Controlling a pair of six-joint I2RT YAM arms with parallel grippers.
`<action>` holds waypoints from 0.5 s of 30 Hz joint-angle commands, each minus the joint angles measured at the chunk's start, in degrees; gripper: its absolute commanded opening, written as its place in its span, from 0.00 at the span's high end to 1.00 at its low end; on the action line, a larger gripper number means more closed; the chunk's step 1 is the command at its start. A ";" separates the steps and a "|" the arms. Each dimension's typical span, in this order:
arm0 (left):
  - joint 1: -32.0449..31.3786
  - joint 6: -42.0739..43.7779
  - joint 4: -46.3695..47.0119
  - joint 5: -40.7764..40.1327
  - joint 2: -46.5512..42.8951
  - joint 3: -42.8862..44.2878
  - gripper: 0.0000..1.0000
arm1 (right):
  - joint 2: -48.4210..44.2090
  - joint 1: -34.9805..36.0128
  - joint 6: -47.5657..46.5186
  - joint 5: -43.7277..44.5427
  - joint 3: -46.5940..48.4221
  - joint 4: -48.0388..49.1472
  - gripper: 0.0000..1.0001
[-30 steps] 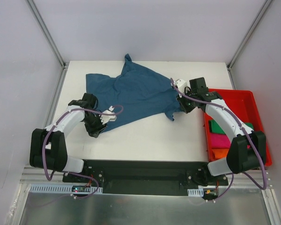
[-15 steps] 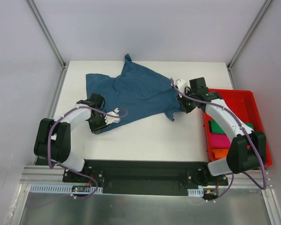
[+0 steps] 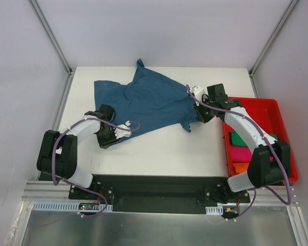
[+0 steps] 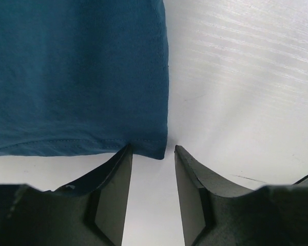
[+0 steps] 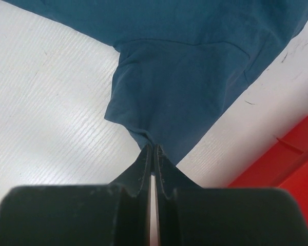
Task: Roll the t-shirts
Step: Flatten out the T-shirt at the center of the board.
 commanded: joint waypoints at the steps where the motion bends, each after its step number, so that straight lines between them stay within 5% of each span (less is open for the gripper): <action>1: -0.45 0.54 -0.02 -2.27 1.74 -1.69 0.61 | 0.95 0.04 -0.26 0.67 3.54 -0.72 0.99; 5: -0.45 0.54 1.74 -3.33 3.67 -2.92 0.65 | 1.57 0.13 -0.70 1.46 3.89 -0.90 0.99; 11: -0.45 0.29 4.65 -3.78 3.41 -5.82 1.00 | 2.62 0.04 -2.72 4.70 4.59 -1.25 0.99; 15: 0.07 -4.01 2.99 -0.36 -0.62 -3.37 1.00 | 3.68 -0.57 -2.99 9.89 7.31 0.59 0.99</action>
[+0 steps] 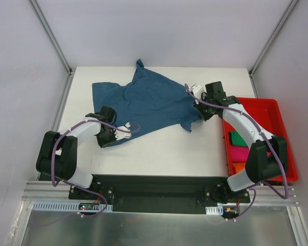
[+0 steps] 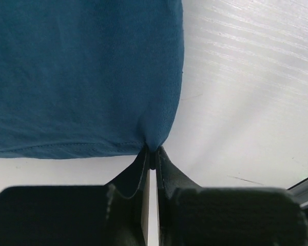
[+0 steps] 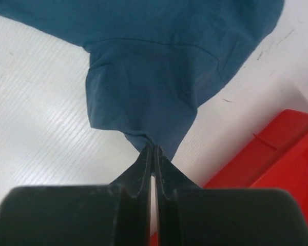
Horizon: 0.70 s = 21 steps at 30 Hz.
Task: Roll the t-shirts
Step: Flatten out the T-shirt at the center of the board.
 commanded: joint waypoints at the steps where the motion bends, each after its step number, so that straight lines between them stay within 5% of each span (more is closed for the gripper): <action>1: 1.51 -5.46 0.32 3.65 -1.52 0.00 1.00 | 1.34 -1.10 -0.41 6.79 5.50 1.81 0.99; 10: 7.23 -12.96 -23.05 3.40 -6.72 40.04 1.00 | 13.47 -9.46 7.50 1.35 38.52 -6.44 0.99; 21: 9.86 -19.36 -26.77 6.46 -3.47 64.60 1.00 | 6.90 -6.20 4.96 6.45 53.58 -9.25 0.99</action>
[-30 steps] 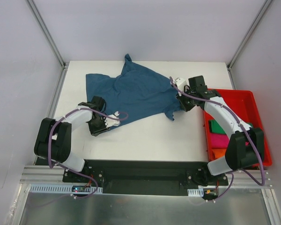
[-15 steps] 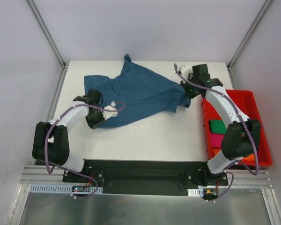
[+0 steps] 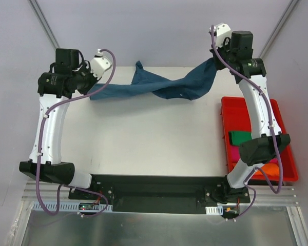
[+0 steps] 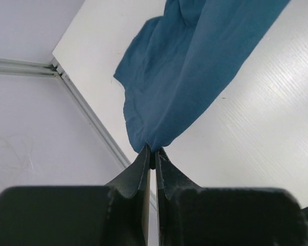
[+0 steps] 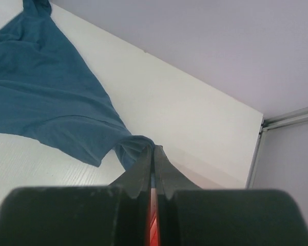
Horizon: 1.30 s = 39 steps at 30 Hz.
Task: Roll the t-shirts
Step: Flatten out the T-shirt at the center of the board.
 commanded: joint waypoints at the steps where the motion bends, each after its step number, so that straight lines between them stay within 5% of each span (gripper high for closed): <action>1: 2.00 -4.79 -3.84 3.21 0.45 6.95 1.00 | -6.77 1.16 -1.36 4.05 5.48 -3.50 0.99; 11: 2.79 -6.11 -2.70 4.89 -7.81 12.32 1.00 | -20.03 2.04 -4.79 11.25 4.16 -2.36 0.99; 29: 2.71 -8.92 4.51 5.07 -22.58 23.84 1.00 | -39.91 3.27 -6.37 3.37 8.82 -2.45 0.99; 39: 2.71 -8.57 11.36 3.40 -30.14 27.00 1.00 | -46.16 -2.35 -0.93 -1.57 14.36 -1.05 0.99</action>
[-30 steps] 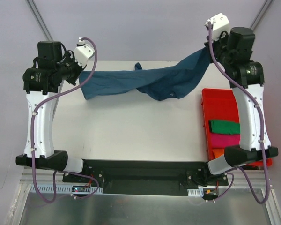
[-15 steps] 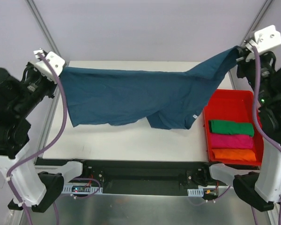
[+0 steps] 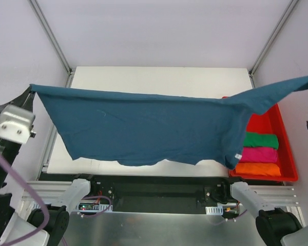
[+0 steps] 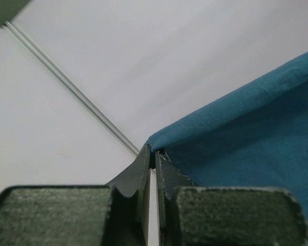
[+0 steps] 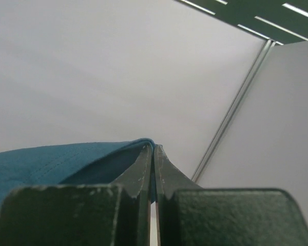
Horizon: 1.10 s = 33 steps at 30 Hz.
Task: Roll the t-shirts
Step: Flatten out the T-shirt at the center of the board.
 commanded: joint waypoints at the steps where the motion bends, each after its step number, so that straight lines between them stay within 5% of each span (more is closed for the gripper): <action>1: 0.56 -0.75 8.43 -2.24 -1.95 2.56 1.00 | -0.98 -3.98 3.97 -2.97 1.99 3.59 0.99; 7: 0.56 0.13 11.08 -2.07 -1.95 1.60 1.00 | 0.86 -6.46 5.73 -1.67 1.99 8.95 0.99; 22: 0.56 5.14 12.13 3.29 4.54 -30.47 1.00 | 13.42 -6.37 2.93 -5.70 -23.48 24.94 0.99; 30: 0.48 5.58 12.05 1.01 19.91 -29.96 1.00 | 32.83 -4.71 -2.79 4.04 -14.55 24.60 0.99; 33: 0.65 4.97 12.22 -0.05 22.30 -26.27 1.00 | 33.48 -3.91 -3.49 8.88 -11.81 26.69 0.99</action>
